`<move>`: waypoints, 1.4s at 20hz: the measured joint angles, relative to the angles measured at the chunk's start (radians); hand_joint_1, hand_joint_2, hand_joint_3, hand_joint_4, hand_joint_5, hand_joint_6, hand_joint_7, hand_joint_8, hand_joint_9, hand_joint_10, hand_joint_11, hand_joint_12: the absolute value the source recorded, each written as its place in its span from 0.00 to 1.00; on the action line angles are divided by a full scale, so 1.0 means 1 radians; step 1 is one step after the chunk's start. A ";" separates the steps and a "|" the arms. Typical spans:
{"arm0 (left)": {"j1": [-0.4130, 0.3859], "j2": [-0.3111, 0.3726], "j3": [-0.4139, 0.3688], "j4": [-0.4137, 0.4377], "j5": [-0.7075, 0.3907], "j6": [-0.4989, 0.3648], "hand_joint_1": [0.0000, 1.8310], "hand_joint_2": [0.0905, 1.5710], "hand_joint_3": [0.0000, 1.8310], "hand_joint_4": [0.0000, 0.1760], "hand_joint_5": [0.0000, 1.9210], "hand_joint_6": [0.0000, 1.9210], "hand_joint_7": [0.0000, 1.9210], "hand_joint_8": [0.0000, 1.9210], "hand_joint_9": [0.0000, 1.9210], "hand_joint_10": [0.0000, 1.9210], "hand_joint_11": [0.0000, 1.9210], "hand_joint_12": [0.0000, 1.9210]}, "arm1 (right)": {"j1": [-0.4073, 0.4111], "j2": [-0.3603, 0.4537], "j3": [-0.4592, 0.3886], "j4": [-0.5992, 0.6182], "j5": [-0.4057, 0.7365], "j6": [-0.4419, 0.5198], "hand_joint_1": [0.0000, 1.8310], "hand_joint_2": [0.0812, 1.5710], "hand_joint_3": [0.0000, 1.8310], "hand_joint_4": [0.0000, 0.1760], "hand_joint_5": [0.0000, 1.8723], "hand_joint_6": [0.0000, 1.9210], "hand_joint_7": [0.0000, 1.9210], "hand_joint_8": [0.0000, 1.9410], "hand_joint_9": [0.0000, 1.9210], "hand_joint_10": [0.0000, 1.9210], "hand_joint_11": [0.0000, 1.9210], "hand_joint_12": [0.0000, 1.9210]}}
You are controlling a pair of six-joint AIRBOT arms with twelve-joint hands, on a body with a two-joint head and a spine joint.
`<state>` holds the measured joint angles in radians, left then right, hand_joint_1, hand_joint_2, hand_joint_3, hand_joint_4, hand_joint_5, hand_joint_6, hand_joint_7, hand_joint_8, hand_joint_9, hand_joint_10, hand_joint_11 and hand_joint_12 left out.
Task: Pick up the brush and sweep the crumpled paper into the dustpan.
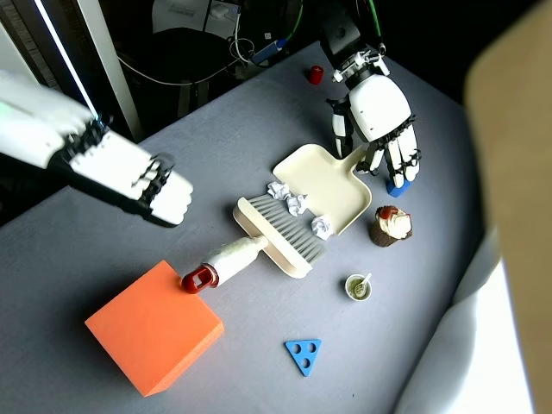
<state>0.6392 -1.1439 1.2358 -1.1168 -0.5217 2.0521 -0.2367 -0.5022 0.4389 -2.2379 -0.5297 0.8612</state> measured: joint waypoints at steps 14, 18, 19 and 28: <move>-0.010 -0.020 0.027 -0.014 0.012 0.003 0.59 0.66 0.00 0.57 0.57 0.41 0.18 0.00 0.10 0.00 0.16 0.03 | -0.002 -0.025 -0.012 0.099 -0.086 -0.081 0.30 0.51 0.00 0.00 0.01 0.00 0.04 0.00 0.05 0.00 0.07 0.01; 0.004 -0.018 0.026 -0.004 0.014 -0.014 0.59 0.66 0.00 0.61 0.57 0.41 0.17 0.00 0.11 0.00 0.16 0.05 | -0.124 -0.119 -0.019 -0.015 -0.208 -0.094 0.48 0.51 0.00 0.00 0.00 0.00 0.03 0.00 0.05 0.00 0.08 0.01; 0.004 -0.015 0.026 -0.002 0.017 -0.016 0.59 0.66 0.00 0.55 0.57 0.41 0.18 0.00 0.10 0.00 0.15 0.05 | -0.135 -0.134 -0.028 0.015 -0.195 -0.071 0.52 0.51 0.00 0.00 0.00 0.00 0.04 0.00 0.05 0.00 0.08 0.01; 0.014 -0.005 0.020 0.002 0.008 -0.019 0.59 0.66 0.00 0.48 0.56 0.42 0.16 0.00 0.09 0.00 0.10 0.08 | -0.163 -0.306 0.079 -0.008 -0.435 -0.079 0.57 0.53 0.00 0.00 0.01 0.00 0.02 0.00 0.03 0.00 0.06 0.00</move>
<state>0.6533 -1.1488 1.2556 -1.1152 -0.5137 2.0327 -0.4000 -0.8085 0.5179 -2.2459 -0.9649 0.7822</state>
